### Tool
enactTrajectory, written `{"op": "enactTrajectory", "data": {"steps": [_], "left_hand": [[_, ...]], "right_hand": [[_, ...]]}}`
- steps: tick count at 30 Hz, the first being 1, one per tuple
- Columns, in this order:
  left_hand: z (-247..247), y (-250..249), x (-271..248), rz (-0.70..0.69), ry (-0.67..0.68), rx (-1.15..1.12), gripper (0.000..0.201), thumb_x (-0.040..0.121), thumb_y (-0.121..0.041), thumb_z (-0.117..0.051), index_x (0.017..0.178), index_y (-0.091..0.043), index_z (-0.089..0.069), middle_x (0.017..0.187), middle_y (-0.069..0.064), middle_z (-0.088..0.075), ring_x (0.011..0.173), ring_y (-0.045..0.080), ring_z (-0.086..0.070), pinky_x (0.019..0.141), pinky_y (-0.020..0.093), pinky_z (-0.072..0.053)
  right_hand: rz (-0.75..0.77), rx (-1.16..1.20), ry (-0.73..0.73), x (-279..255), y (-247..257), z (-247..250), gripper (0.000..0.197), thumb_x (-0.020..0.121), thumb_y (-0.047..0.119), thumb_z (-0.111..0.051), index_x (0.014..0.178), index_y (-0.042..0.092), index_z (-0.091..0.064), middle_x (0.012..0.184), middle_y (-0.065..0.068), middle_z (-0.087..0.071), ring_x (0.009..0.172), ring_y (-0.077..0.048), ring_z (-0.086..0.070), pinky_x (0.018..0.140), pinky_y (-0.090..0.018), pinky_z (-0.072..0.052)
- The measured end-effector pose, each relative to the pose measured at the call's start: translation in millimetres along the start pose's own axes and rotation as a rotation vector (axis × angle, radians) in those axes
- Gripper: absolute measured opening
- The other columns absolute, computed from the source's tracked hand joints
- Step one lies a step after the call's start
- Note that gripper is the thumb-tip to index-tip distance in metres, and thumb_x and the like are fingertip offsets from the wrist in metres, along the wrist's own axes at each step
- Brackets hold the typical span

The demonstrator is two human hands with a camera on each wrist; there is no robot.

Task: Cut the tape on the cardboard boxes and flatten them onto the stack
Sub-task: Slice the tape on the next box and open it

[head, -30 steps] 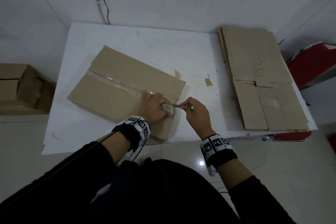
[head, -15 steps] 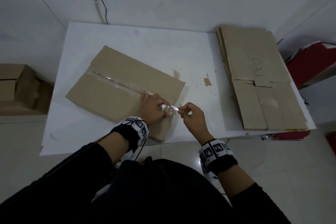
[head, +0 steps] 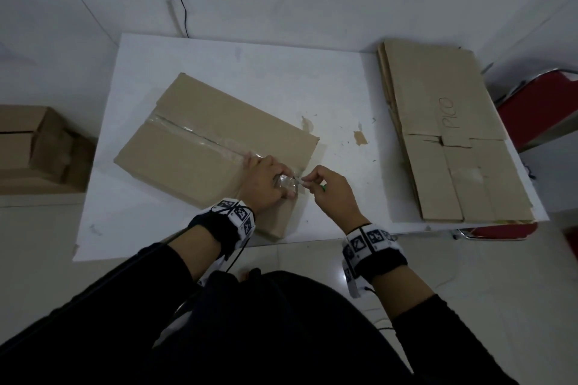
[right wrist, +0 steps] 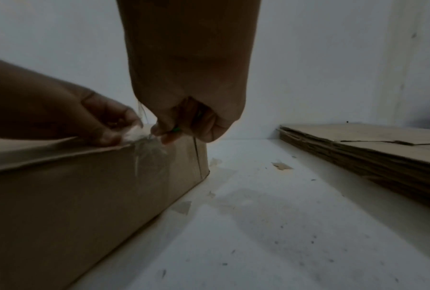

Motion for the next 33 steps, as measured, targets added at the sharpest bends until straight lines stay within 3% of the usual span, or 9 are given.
{"op": "enactTrajectory", "data": {"steps": [3,8,11,13,18,21,25,28,33], "left_hand": [[-0.6,-2.8,-1.9,-0.014,0.000,0.029,0.041,0.065,-0.039,-0.083,0.102,-0.027,-0.069,0.094,-0.009,-0.044,0.111,0.024,-0.040,0.111,0.034,-0.002],[-0.7,1.1,-1.9,0.004,-0.015,0.024,0.041,0.064,-0.038,-0.083,0.101,-0.026,-0.069,0.094,-0.009,-0.044,0.111,0.024,-0.039,0.113,0.036,0.000],[-0.4,2.1,-1.9,0.017,0.000,-0.027,0.040,0.063,-0.034,-0.085,0.099,-0.025,-0.070,0.090,-0.009,-0.042,0.109,0.024,-0.039,0.115,0.043,-0.006],[-2.0,1.8,-3.0,0.003,-0.015,-0.037,0.040,0.061,-0.033,-0.086,0.097,-0.024,-0.071,0.088,-0.009,-0.042,0.106,0.022,-0.038,0.114,0.039,-0.005],[-1.5,4.6,-0.9,0.002,-0.010,-0.046,0.038,0.061,-0.032,-0.086,0.095,-0.022,-0.071,0.090,-0.007,-0.045,0.099,0.017,-0.035,0.107,0.032,-0.010],[-1.7,2.3,1.9,0.029,0.072,0.029,0.040,0.060,-0.041,-0.071,0.096,-0.022,-0.071,0.090,-0.005,-0.046,0.103,0.027,-0.043,0.108,0.042,-0.020],[-1.1,-3.7,7.9,0.056,0.220,0.177,0.043,0.059,-0.045,-0.053,0.096,-0.033,-0.070,0.091,-0.005,-0.045,0.105,0.030,-0.049,0.110,0.045,-0.023],[-1.2,-3.2,7.9,0.054,0.196,0.130,0.030,0.069,-0.037,-0.069,0.098,-0.034,-0.070,0.092,-0.005,-0.045,0.107,0.027,-0.045,0.109,0.041,-0.022],[-1.4,-2.9,-0.9,0.017,0.062,0.065,0.035,0.069,-0.031,-0.081,0.102,-0.024,-0.071,0.095,-0.004,-0.043,0.108,0.027,-0.038,0.115,0.045,-0.011]], "right_hand": [[-0.040,0.029,0.048,2.9,-4.3,5.6,0.016,0.089,0.016,-0.068,0.077,0.026,-0.064,0.072,0.009,-0.063,0.073,-0.015,-0.063,0.065,-0.035,-0.050],[-0.030,0.078,-0.005,-5.0,-0.5,-1.9,0.013,0.091,0.012,-0.065,0.080,0.019,-0.064,0.073,0.013,-0.061,0.069,0.000,-0.058,0.062,-0.016,-0.041],[-0.024,0.085,-0.012,-8.6,-4.1,-1.1,0.011,0.091,0.011,-0.065,0.082,0.018,-0.065,0.075,0.012,-0.061,0.077,-0.008,-0.061,0.066,-0.021,-0.047],[-0.031,0.060,-0.023,-9.4,-2.7,-1.2,0.009,0.090,0.012,-0.065,0.083,0.016,-0.065,0.075,0.012,-0.061,0.076,-0.011,-0.060,0.068,-0.027,-0.048],[-0.049,0.088,-0.027,-10.6,-4.0,-6.0,0.010,0.091,0.009,-0.064,0.083,0.017,-0.065,0.073,0.011,-0.060,0.071,-0.004,-0.059,0.062,-0.019,-0.044],[-0.057,0.115,-0.095,-21.8,-15.7,-0.4,0.011,0.091,0.008,-0.064,0.084,0.018,-0.065,0.075,0.012,-0.061,0.077,-0.008,-0.062,0.064,-0.022,-0.048],[-0.045,0.173,-0.220,-38.4,-23.1,4.5,0.007,0.095,0.014,-0.062,0.088,0.016,-0.062,0.079,0.009,-0.063,0.076,-0.005,-0.059,0.061,-0.012,-0.043],[-0.070,0.196,-0.233,-40.8,-25.3,1.8,0.006,0.095,0.017,-0.061,0.090,0.018,-0.062,0.081,0.006,-0.064,0.076,-0.005,-0.059,0.063,-0.012,-0.042],[-0.025,0.168,-0.219,-32.9,-18.1,-3.6,0.008,0.096,0.022,-0.061,0.089,0.025,-0.061,0.082,0.011,-0.064,0.075,-0.010,-0.060,0.063,-0.021,-0.045]]}}
Point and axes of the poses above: each hand's wrist, its own x-axis towards the middle knuckle, its own z-axis out of the back of the hand, y = z × x, the point moved 4 cm from there along x, towards the middle knuckle
